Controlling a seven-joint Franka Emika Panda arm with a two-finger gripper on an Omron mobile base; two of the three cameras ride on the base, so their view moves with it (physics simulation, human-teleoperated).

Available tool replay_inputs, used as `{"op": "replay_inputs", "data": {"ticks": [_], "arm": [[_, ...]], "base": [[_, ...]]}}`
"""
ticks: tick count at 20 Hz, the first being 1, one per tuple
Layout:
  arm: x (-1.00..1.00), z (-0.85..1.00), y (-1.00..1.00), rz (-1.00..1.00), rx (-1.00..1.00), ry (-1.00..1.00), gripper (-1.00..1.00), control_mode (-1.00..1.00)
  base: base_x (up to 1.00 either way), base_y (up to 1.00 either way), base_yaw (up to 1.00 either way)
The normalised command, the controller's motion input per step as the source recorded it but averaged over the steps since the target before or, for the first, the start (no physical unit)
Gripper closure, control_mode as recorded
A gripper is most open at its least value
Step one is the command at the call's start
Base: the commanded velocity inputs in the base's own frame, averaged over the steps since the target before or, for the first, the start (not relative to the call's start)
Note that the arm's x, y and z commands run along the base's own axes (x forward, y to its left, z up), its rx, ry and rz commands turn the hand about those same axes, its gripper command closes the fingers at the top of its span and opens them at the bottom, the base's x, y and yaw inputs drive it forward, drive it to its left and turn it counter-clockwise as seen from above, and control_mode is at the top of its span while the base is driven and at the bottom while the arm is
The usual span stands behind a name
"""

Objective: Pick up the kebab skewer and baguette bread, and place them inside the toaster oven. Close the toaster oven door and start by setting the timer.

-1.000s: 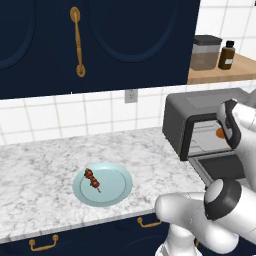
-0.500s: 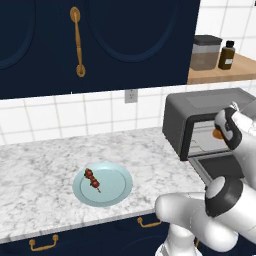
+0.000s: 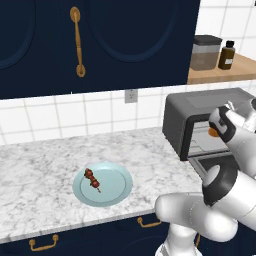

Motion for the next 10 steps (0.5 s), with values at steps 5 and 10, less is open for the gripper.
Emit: {"op": "replay_inputs", "data": {"ticks": [5,10], "arm": [[0.03,-0.12,-0.01,0.0,0.0,0.0,1.0,-1.0],[0.01,-0.26,-0.01,0.0,0.0,0.0,1.0,-1.0]], "base": [[0.0,0.0,0.0],[0.0,0.0,0.0]]}}
